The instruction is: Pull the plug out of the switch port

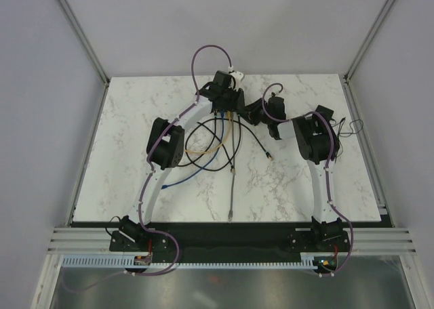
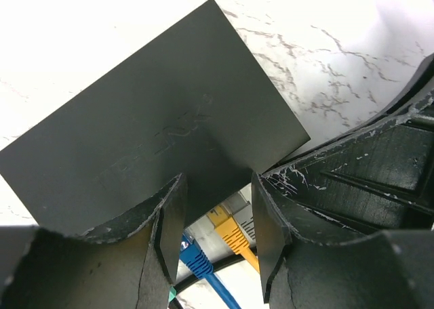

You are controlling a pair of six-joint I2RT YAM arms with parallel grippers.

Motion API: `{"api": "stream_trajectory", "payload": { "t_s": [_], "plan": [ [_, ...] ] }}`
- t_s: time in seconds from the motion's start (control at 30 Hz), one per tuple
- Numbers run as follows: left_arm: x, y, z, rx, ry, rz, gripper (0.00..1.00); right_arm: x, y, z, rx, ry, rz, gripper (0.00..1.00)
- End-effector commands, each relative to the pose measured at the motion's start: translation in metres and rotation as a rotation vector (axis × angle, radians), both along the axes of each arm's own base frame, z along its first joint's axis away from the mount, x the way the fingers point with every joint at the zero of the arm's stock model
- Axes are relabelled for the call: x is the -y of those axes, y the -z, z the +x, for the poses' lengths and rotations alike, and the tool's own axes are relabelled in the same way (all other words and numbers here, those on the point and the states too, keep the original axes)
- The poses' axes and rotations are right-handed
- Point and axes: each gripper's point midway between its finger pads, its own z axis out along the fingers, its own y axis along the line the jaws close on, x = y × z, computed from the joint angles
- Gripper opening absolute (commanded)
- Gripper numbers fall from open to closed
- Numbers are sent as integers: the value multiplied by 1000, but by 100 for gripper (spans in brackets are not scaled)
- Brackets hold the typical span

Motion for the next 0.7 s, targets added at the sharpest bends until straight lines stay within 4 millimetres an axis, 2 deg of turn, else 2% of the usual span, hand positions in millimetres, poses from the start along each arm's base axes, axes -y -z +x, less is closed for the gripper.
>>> {"api": "stream_trajectory", "payload": {
  "t_s": [0.0, 0.33, 0.43, 0.47, 0.53, 0.6, 0.67],
  "plan": [
    [3, -19, -8, -16, 7, -40, 50, 10, 28, 13, -16, 97, -98, 34],
    [2, -15, -8, -19, 1, -30, 50, 19, 38, 4, -33, 120, -77, 27],
    [4, -11, -9, -22, 25, -25, 50, 22, 41, 2, -35, 122, -63, 17],
    [5, -9, -11, -22, 33, -15, 50, 22, 41, 2, -36, 118, -61, 10],
    [0, -6, -11, 7, 36, 48, 54, 21, 42, 3, -38, 108, -55, 4],
    [0, -1, -14, 30, 62, 108, 57, 20, 40, 5, -30, 100, -54, 0],
    [-7, -1, -12, 47, 34, 140, 57, 19, 40, 7, -38, 91, -72, 0]
  ]
}}
